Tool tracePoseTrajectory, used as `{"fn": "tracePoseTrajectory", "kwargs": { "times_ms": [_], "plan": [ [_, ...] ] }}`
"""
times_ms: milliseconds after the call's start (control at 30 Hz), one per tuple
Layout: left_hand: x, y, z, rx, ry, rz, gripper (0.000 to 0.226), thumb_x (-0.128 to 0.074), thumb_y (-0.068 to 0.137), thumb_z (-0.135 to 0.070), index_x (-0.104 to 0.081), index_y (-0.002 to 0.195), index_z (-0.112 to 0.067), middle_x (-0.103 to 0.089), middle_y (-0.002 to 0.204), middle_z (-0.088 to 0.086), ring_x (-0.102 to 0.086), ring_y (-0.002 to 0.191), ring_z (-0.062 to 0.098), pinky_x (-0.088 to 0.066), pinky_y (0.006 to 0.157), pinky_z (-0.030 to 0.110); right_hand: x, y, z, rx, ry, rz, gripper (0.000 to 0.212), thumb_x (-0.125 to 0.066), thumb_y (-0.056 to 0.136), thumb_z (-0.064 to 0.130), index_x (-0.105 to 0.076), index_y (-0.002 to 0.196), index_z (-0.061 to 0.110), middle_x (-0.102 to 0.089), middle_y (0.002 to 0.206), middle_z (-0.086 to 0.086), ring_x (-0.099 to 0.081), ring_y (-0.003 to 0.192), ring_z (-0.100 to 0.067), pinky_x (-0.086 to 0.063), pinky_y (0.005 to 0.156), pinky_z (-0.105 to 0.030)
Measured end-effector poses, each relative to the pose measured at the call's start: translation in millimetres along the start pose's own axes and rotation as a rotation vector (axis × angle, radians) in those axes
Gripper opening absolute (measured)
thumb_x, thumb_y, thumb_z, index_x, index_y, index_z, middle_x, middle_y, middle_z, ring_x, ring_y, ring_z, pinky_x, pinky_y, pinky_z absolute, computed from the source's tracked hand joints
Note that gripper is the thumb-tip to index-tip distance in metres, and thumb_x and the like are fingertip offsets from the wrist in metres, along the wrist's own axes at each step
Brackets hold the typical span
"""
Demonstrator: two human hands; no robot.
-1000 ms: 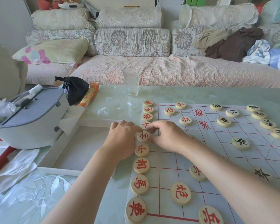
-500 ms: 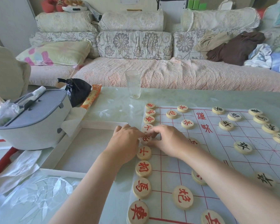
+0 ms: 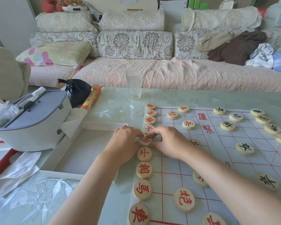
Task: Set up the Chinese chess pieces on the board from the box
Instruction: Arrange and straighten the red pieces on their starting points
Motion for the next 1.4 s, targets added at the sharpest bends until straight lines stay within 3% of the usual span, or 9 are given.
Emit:
{"fn": "tracePoseTrajectory", "kwargs": {
  "times_ms": [233,333,467,567,700,900,1033,1200,1400],
  "plan": [
    [1.5,0.7,-0.8,0.008,-0.01,0.06,0.039,-0.06,0.088,-0.021,-0.058,0.125,-0.032,-0.063,0.118,-0.006,-0.044,0.117,0.018,-0.031,0.093,0.028,9.8,-0.1,1.1,0.02,0.077,-0.049,0.018,-0.074,0.085,0.043,-0.073,0.102,0.038,-0.067,0.1,0.022,-0.06,0.092,0.003,-0.05,0.086,-0.026],
    [10.2,6.2,5.9,0.058,-0.052,0.045,0.045,-0.052,0.088,-0.012,-0.054,0.13,-0.031,-0.058,0.124,-0.007,-0.044,0.119,0.016,-0.034,0.097,0.029,26.5,4.8,-2.6,0.005,0.044,-0.128,0.006,-0.07,0.089,0.038,-0.07,0.094,0.038,-0.067,0.099,0.022,-0.059,0.085,0.004,-0.048,0.079,-0.026],
    [14.6,18.1,9.5,0.111,-0.118,0.003,0.043,-0.045,0.092,-0.011,-0.055,0.129,-0.03,-0.057,0.126,-0.006,-0.044,0.121,0.017,-0.036,0.101,0.032,29.4,16.5,-4.0,-0.015,-0.153,-0.091,0.021,-0.065,0.092,0.025,-0.067,0.108,0.038,-0.062,0.109,0.017,-0.06,0.097,-0.01,-0.051,0.082,-0.033],
    [5.8,27.4,6.4,0.076,-0.031,0.048,0.044,-0.041,0.093,-0.012,-0.053,0.132,-0.03,-0.054,0.135,-0.006,-0.04,0.125,0.017,-0.032,0.101,0.032,24.2,25.0,-1.3,-0.05,-0.192,-0.042,0.026,-0.065,0.091,0.034,-0.064,0.116,0.038,-0.061,0.111,0.016,-0.06,0.1,-0.011,-0.05,0.081,-0.032],
    [0.2,34.5,-0.5,-0.049,0.062,0.101,0.059,-0.039,0.088,-0.005,-0.047,0.138,-0.034,-0.048,0.142,-0.013,-0.036,0.126,0.016,-0.028,0.099,0.031,16.0,32.9,1.1,-0.07,-0.145,-0.003,0.025,-0.065,0.089,0.051,-0.067,0.111,0.04,-0.064,0.106,0.019,-0.06,0.095,-0.008,-0.044,0.074,-0.029],
    [-1.5,33.9,1.3,-0.11,0.105,0.094,0.06,-0.041,0.082,-0.004,-0.057,0.126,-0.041,-0.052,0.133,-0.018,-0.039,0.116,0.012,-0.023,0.086,0.026,14.1,39.5,-5.4,-0.073,-0.094,-0.029,0.02,-0.068,0.088,0.048,-0.068,0.106,0.039,-0.064,0.101,0.018,-0.059,0.092,-0.005,-0.041,0.067,-0.024],
    [1.2,36.0,3.0,-0.064,0.063,0.033,0.056,-0.043,0.081,-0.004,-0.06,0.121,-0.037,-0.053,0.131,-0.011,-0.04,0.116,0.014,-0.027,0.092,0.027,17.7,42.0,-9.9,-0.072,-0.114,-0.073,0.013,-0.062,0.094,0.035,-0.066,0.106,0.038,-0.064,0.105,0.019,-0.06,0.094,-0.008,-0.048,0.076,-0.03],
    [-8.6,36.2,-0.8,-0.111,0.086,0.045,0.056,-0.041,0.086,-0.007,-0.053,0.131,-0.038,-0.049,0.138,-0.015,-0.037,0.12,0.015,-0.025,0.094,0.028,11.9,37.9,-9.0,-0.076,-0.093,-0.033,0.025,-0.065,0.087,0.056,-0.064,0.108,0.043,-0.063,0.103,0.021,-0.059,0.089,-0.003,-0.038,0.063,-0.019],
    [-3.4,38.2,9.5,-0.048,0.03,0.016,0.048,-0.044,0.086,-0.007,-0.062,0.117,-0.038,-0.058,0.126,-0.013,-0.04,0.115,0.014,-0.025,0.09,0.027,16.1,39.6,-10.0,-0.075,-0.097,-0.074,0.015,-0.062,0.095,0.037,-0.067,0.109,0.035,-0.066,0.106,0.017,-0.061,0.099,-0.011,-0.048,0.079,-0.03]
  ]
}}
Point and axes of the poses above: each hand's wrist, its own y-axis towards the middle knuckle, its own x-axis out of the back of the hand, z = x × y, the point moved 7 cm from there along y, towards the middle knuckle
